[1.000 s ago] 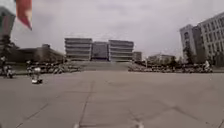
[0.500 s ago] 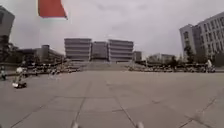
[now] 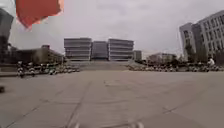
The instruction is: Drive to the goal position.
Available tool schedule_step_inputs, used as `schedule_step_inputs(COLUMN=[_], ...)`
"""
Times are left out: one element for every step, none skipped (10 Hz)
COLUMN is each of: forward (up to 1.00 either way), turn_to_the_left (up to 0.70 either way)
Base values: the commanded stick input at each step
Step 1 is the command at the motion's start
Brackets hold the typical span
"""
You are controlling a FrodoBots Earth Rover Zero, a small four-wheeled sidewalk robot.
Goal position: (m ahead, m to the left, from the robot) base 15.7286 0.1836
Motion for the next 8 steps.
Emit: schedule_step_inputs(forward=[0.85,0.85,0.85,0.85,0.85,0.85,0.85,0.85], turn_to_the_left=[0.0,0.0,0.0,0.0,0.0,0.0,0.0,0.0])
